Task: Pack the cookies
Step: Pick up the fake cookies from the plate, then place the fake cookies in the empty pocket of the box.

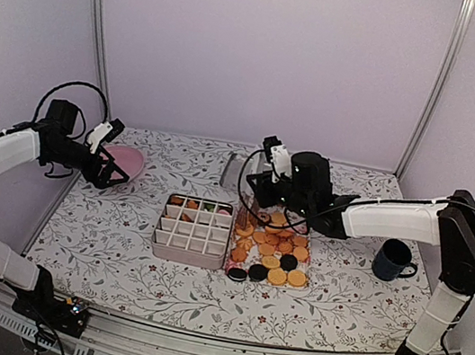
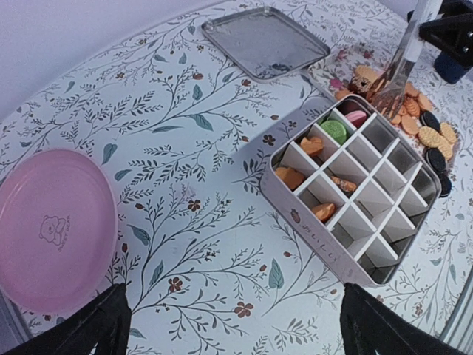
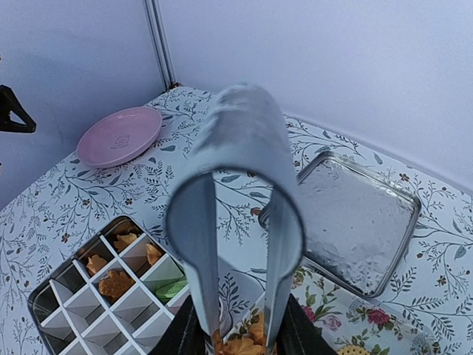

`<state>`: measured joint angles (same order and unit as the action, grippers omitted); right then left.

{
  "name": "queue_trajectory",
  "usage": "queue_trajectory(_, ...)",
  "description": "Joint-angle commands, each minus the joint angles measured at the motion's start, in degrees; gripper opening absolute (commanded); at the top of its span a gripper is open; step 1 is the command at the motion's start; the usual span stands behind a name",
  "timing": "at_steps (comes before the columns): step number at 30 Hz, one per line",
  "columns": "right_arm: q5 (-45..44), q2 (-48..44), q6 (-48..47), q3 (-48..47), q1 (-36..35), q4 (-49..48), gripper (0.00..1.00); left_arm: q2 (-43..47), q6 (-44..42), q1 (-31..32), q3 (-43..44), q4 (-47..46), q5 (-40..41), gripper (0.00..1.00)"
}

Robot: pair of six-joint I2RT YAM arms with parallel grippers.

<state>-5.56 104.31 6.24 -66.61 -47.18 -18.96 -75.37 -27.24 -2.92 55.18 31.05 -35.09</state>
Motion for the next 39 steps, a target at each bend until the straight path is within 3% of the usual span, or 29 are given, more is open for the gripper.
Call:
queue_trajectory(1,0.04,-3.37,-0.66,1.96,0.17,-3.3,0.08,0.93,-0.18,-0.33,1.16,0.42,-0.23,0.99)
queue_trajectory(6,0.88,-7.26,-0.84,3.41,0.22,-4.22,0.0,0.94,-0.29,-0.33,1.2,0.42,-0.07,0.99)
queue_trajectory(18,3.21,-13.23,0.29,6.08,-1.29,-11.48,0.0,0.75,-0.12,-0.33,1.52,0.43,-0.24,0.99)
queue_trajectory(30,5.52,0.06,-2.71,-7.17,-7.23,-8.85,0.0,0.97,-0.17,-0.33,1.56,0.59,-0.33,0.99)
queue_trajectory(39,2.33,3.87,-5.6,-9.98,-8.31,-5.84,0.02,0.88,-0.66,-0.36,1.16,0.51,-0.24,0.99)
